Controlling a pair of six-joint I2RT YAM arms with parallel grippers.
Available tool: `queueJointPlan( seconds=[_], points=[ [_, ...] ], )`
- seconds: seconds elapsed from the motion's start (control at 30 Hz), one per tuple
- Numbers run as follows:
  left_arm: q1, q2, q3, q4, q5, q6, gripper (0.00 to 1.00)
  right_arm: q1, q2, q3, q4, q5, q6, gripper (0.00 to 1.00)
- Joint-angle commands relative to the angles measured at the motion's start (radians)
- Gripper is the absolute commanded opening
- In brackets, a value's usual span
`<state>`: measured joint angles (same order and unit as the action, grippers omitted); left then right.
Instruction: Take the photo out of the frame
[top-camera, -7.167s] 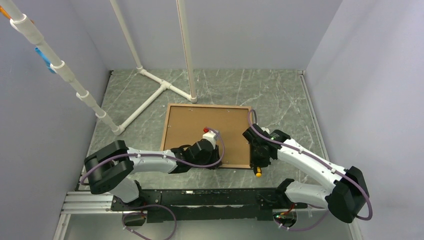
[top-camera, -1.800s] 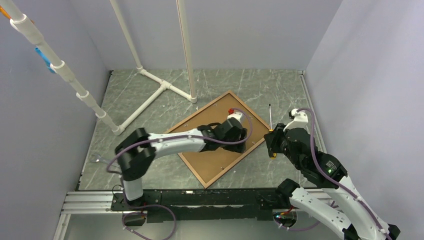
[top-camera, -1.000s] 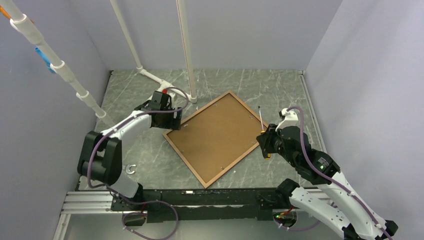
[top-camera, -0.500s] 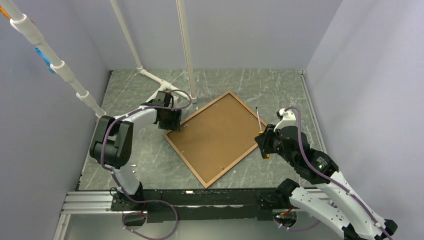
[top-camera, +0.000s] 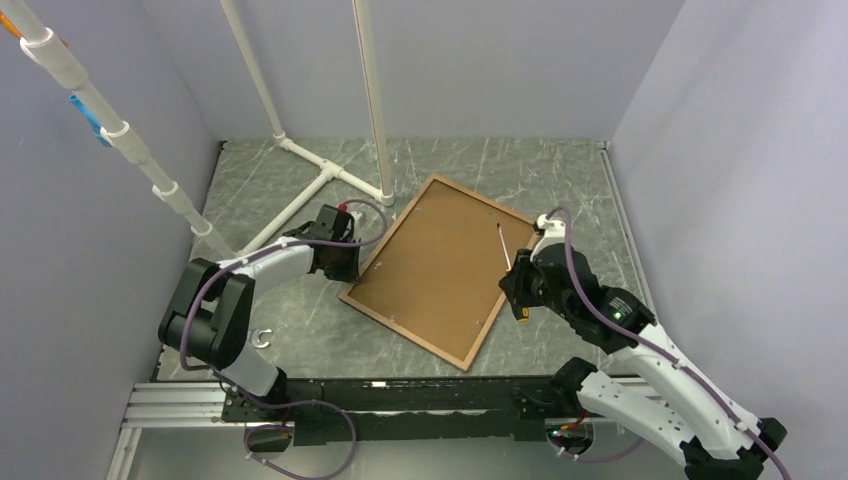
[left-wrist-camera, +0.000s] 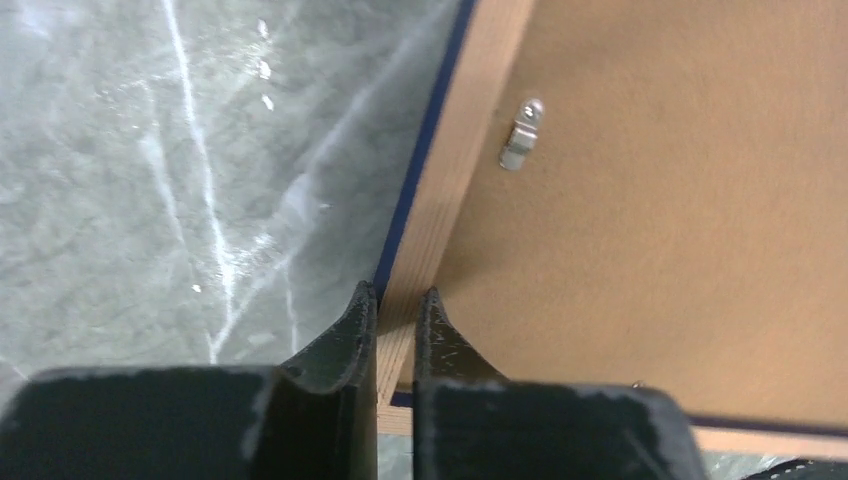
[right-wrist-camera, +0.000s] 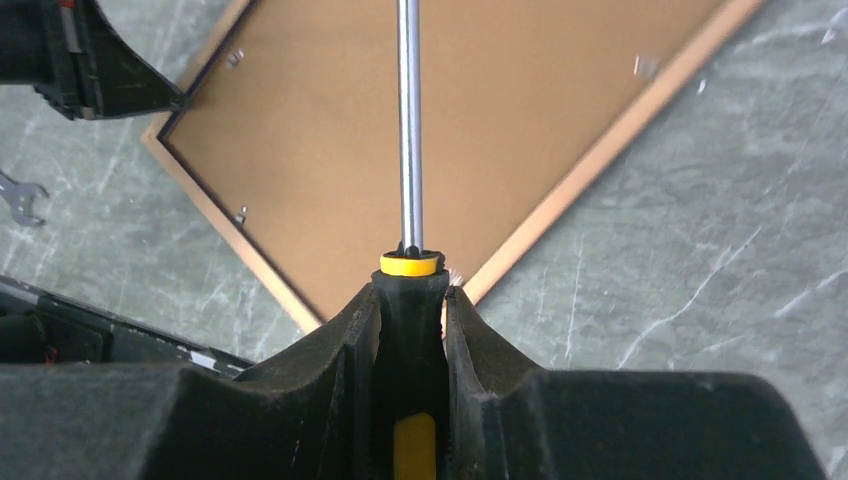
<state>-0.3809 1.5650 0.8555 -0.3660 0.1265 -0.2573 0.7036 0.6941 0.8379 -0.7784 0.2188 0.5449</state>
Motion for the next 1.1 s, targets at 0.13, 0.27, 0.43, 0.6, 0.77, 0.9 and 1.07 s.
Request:
queueJointPlan(
  seconds=[0.13,0.27,0.43,0.6,0.77,0.9,1.07],
  points=[
    [-0.114,-0.043,-0.087,-0.055,-0.186,-0.316,0.00,0.002,0.150,0.002,-0.087,-0.050,0.084,0.00],
    [-0.179,-0.087,-0.140,-0.023,-0.186,-0.357,0.00,0.000,0.193,0.021,-0.146,-0.003,0.101,0.00],
    [-0.222,-0.145,-0.190,0.007,-0.152,-0.366,0.00,-0.034,0.256,0.018,-0.165,-0.006,0.106,0.00],
    [-0.228,-0.198,-0.245,0.060,-0.103,-0.365,0.03,-0.200,0.278,-0.015,-0.091,-0.132,0.066,0.00],
    [-0.231,-0.231,-0.314,0.132,-0.050,-0.365,0.07,-0.342,0.367,-0.054,0.010,-0.325,0.006,0.00],
    [-0.231,-0.243,-0.305,0.137,-0.006,-0.327,0.29,-0.357,0.411,-0.054,0.055,-0.339,-0.015,0.00],
    [-0.230,-0.214,-0.249,0.100,-0.034,-0.272,0.39,-0.369,0.484,-0.034,0.031,-0.308,-0.033,0.00]
  ],
)
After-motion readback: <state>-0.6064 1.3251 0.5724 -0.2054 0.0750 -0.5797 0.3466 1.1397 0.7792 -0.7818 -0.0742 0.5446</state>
